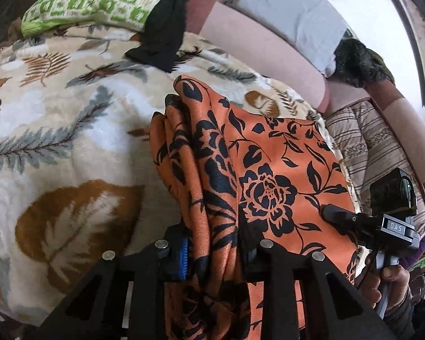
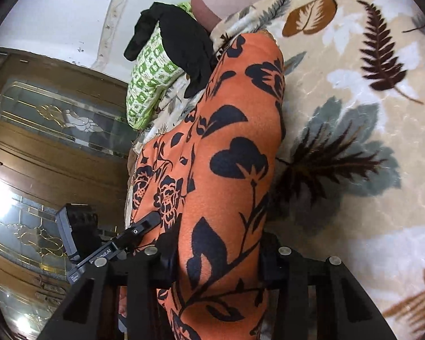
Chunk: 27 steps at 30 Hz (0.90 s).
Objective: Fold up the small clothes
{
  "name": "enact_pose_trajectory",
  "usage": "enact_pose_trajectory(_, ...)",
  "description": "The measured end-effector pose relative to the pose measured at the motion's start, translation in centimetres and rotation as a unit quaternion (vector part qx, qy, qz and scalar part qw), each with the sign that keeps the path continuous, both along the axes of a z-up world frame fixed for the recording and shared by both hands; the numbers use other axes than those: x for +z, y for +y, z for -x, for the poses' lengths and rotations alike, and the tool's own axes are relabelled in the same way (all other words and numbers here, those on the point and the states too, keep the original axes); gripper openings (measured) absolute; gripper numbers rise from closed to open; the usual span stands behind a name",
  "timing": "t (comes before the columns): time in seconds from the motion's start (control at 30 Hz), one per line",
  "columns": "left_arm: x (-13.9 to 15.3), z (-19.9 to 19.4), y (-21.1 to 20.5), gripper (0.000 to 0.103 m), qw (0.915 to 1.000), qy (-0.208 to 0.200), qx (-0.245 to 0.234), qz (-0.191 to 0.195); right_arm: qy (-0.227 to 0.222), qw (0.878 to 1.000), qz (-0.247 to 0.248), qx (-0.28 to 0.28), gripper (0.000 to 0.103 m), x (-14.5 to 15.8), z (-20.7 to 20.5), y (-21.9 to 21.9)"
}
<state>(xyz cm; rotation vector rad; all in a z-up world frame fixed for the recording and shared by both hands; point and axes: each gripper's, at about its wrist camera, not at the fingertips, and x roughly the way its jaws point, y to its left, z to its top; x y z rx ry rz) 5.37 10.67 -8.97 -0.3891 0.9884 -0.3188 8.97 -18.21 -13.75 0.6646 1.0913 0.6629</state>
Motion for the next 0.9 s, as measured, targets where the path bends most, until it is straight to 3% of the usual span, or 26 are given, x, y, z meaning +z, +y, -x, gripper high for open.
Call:
enact_pose_trajectory(0.4, 1.0, 2.1, -6.6, 0.028, 0.9982, -0.019, -0.056, 0.001, -0.03, 0.998, 0.035, -0.03, 0.045, 3.0, 5.2, -7.1)
enact_pose_trajectory(0.9, 5.9, -2.9, -8.9, 0.028, 0.997, -0.051, -0.047, -0.035, -0.067, 0.997, 0.033, -0.022, 0.044, 7.2, -0.2, -8.4)
